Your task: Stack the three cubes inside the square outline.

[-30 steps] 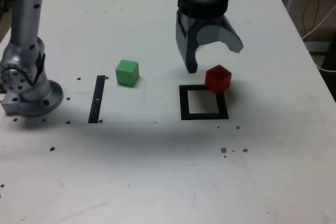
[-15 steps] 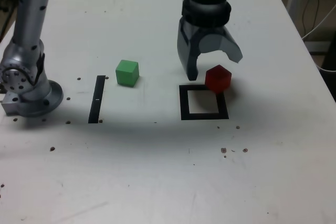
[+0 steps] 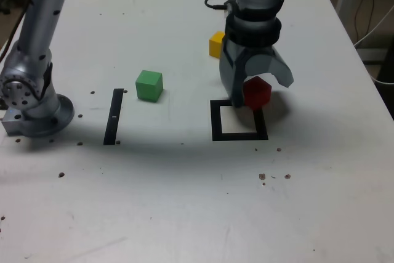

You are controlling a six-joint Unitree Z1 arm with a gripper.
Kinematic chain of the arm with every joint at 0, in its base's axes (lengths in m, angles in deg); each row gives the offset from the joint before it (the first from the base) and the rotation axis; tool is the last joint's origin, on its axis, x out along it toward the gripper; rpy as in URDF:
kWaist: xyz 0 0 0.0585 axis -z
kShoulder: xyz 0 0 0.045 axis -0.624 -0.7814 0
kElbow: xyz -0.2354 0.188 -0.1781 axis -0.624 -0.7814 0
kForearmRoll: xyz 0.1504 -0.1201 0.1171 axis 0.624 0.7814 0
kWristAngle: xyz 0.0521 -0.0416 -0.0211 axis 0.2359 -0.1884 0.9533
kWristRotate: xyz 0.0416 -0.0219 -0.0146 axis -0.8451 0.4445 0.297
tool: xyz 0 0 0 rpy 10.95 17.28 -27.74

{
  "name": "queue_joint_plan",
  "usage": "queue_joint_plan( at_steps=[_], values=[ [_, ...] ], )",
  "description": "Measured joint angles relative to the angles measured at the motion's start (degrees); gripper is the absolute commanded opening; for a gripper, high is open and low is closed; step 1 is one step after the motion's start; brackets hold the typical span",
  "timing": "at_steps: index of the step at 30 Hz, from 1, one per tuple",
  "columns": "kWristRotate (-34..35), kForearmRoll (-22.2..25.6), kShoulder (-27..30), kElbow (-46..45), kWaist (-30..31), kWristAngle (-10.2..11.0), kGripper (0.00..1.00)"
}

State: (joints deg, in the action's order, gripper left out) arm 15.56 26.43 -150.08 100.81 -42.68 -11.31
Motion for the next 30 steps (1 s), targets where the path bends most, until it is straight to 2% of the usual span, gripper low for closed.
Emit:
queue_joint_plan(
  at_steps=[6,15,23,30],
  values=[
    [-0.1,-1.2,0.0,-0.5,0.0,0.0,0.75],
    [0.0,-1.3,-0.5,-0.5,-0.6,0.3,0.59],
    [0.3,-1.1,-0.6,-0.5,-0.9,0.3,0.37],
    [0.3,-1.3,-0.4,-0.4,-1.0,0.2,0.32]
  ],
)
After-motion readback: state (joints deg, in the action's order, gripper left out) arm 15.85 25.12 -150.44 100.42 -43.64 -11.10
